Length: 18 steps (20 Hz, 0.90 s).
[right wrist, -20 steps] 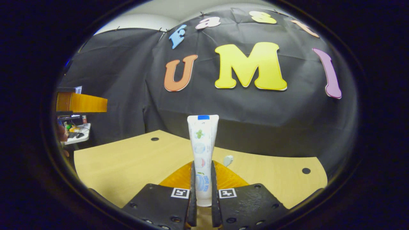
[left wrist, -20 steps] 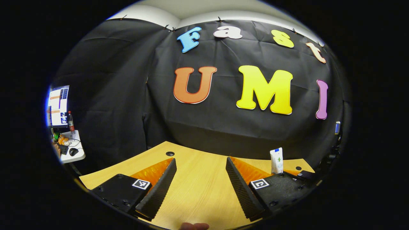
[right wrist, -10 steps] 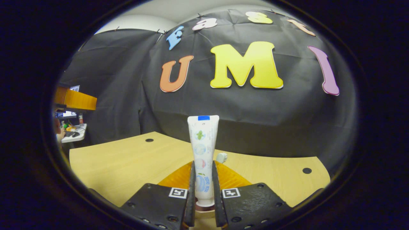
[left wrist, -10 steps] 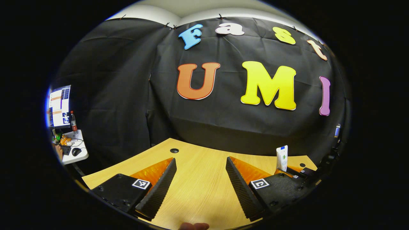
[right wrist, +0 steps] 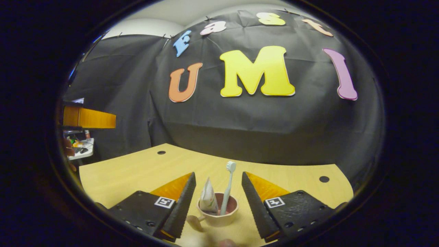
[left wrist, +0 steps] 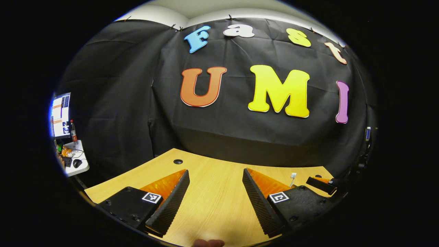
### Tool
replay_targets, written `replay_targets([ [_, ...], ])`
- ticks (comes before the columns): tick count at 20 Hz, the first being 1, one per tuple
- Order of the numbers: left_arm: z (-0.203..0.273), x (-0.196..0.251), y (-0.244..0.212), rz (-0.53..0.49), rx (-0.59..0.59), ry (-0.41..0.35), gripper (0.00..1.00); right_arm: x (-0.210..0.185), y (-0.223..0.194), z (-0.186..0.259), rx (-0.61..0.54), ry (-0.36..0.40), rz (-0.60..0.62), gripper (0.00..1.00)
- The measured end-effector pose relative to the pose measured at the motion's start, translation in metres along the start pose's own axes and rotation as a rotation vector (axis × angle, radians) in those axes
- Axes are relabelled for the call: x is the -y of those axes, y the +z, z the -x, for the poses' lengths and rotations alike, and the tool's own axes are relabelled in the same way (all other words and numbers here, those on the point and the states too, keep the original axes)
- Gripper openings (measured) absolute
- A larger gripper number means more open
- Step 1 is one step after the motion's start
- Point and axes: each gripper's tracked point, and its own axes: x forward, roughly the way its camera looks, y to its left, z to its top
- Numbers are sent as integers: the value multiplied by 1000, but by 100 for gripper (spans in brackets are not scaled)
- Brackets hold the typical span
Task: Put the toothbrush and toothpaste on the desktop into the cup, then pick up the cup and place it on the coaster on the desktop.
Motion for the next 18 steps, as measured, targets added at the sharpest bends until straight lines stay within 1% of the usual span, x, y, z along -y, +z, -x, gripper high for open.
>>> replay_targets([
  [1, 1, 4, -1, 1, -8, -8, 98, 3, 3, 8, -15, -13, -9, 89],
  [3, 4, 12, 1, 23, -16, -34, 98, 18, 9, 32, -46, -58, -18, 94],
  [5, 6, 23, 2, 43, -31, -65, 98, 33, 18, 60, -65, -101, -16, 94],
  [7, 8, 40, 2, 66, -56, -118, 98, 47, 20, 90, -101, -149, -12, 94],
  [9, 10, 57, -7, 62, -102, -166, 98, 60, 26, 118, -132, -189, -21, 94],
  [12, 10, 90, -35, 42, -223, -250, 99, 83, 29, 157, -154, -245, -10, 94],
  [14, 11, 110, -59, 20, -331, -301, 99, 96, 28, 177, -163, -276, -4, 94],
  [17, 14, 128, -95, -62, -501, -338, 98, 113, 19, 201, -184, -323, 3, 94],
  [18, 13, 134, -105, -85, -538, -351, 99, 120, 13, 209, -200, -346, 1, 94],
])
